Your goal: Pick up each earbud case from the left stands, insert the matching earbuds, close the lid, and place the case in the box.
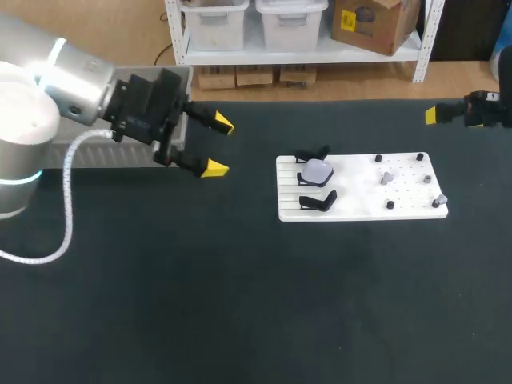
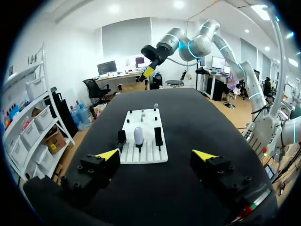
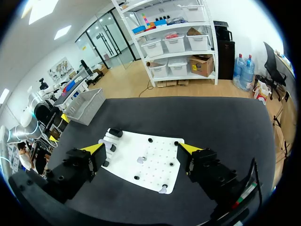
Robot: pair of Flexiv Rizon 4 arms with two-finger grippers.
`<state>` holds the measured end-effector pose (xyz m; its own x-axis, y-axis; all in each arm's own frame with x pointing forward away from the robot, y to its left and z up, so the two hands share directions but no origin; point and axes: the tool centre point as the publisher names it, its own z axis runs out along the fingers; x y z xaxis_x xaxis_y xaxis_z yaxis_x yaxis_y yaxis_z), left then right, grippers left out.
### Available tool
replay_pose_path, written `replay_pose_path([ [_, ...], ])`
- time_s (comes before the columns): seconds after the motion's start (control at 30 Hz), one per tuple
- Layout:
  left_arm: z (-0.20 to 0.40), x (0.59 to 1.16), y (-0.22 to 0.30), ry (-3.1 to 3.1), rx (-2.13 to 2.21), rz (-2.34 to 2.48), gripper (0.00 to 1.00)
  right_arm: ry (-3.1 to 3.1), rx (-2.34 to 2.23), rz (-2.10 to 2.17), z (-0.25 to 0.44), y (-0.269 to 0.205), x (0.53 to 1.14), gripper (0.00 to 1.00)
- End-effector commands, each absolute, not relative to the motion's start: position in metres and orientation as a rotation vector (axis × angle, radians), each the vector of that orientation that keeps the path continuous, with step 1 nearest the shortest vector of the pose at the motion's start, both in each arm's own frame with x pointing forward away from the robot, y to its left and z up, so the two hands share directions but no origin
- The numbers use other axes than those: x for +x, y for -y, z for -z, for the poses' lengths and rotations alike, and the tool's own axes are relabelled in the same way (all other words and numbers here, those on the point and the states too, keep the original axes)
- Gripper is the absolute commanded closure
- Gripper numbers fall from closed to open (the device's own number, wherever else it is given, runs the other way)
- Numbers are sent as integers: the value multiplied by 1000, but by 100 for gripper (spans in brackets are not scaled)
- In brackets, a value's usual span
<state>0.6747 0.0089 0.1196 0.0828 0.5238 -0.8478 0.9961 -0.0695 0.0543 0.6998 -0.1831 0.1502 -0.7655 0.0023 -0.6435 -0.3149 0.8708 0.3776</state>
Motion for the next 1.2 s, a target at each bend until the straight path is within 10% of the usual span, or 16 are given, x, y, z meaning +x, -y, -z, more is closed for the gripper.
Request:
replay_pose_path([
  [0.03, -109, 677, 8, -1509, 1688, 866, 0, -2375, -226, -625, -150, 183, 699, 0],
  [1.2, -47, 692, 80, -1533, 1596, 1020, 0, -2375, -226, -625, -150, 183, 699, 0],
])
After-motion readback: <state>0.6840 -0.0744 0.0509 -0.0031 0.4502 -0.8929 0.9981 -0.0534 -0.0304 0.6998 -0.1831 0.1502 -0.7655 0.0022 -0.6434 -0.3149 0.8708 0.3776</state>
